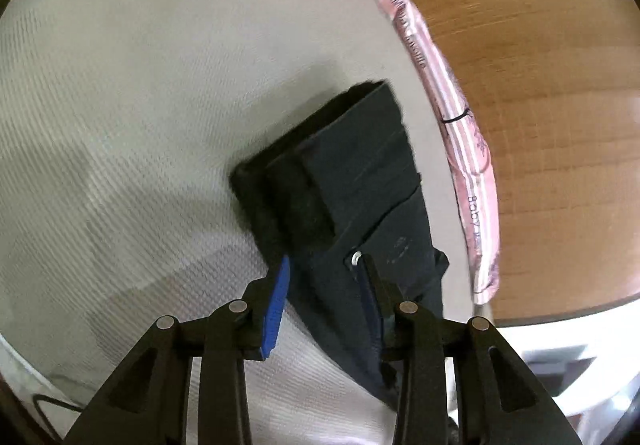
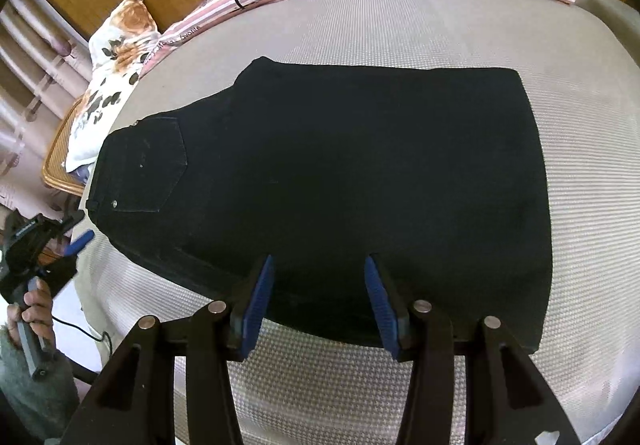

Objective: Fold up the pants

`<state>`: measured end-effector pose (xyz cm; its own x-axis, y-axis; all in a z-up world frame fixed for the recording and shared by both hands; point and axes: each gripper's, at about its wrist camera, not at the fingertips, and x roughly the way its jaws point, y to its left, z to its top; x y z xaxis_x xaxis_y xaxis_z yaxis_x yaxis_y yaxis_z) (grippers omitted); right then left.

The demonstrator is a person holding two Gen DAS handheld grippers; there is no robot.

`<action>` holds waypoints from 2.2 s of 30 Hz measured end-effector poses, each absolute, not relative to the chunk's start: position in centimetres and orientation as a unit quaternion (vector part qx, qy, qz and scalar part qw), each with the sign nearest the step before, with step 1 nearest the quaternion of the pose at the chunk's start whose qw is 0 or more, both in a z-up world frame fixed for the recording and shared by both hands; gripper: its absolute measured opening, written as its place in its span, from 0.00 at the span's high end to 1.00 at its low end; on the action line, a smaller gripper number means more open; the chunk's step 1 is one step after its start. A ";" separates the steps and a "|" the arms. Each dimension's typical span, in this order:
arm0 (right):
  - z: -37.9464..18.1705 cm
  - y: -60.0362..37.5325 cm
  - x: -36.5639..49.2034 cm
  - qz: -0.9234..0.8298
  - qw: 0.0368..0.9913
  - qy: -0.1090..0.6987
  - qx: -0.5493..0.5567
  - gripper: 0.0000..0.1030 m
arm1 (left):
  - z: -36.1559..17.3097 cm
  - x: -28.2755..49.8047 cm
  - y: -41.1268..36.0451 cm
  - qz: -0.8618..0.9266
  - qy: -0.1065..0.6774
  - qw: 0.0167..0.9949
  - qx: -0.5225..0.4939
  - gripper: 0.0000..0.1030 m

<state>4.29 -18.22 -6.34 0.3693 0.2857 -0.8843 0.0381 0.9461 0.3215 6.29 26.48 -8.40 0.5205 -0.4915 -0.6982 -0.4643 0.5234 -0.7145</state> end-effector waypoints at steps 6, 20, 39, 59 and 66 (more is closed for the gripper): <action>-6.6 -18.2 4.5 0.080 0.811 0.559 0.152 0.54 | -9.5 6.6 26.3 0.007 0.489 0.715 -0.499 0.58; -7.3 -17.9 4.8 0.076 0.807 0.565 0.155 0.53 | -11.1 6.8 27.1 -0.003 0.465 0.725 -0.508 0.48; -7.7 -17.2 4.8 0.070 0.809 0.563 0.154 0.47 | -11.8 7.6 26.5 -0.046 0.416 0.756 -0.503 0.59; -7.8 -15.9 4.6 0.069 0.813 0.563 0.131 0.39 | -12.6 11.0 27.4 -0.052 0.397 0.760 -0.512 0.57; -7.7 -15.6 4.8 0.067 0.813 0.564 0.128 0.36 | -12.6 12.5 27.0 -0.041 0.398 0.773 -0.492 0.58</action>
<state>4.76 -15.55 -7.75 0.3557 0.2531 -0.8997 0.0350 0.9583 0.2835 12.49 27.04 -12.56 0.6803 -0.4554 -0.5744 -0.3275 0.5122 -0.7940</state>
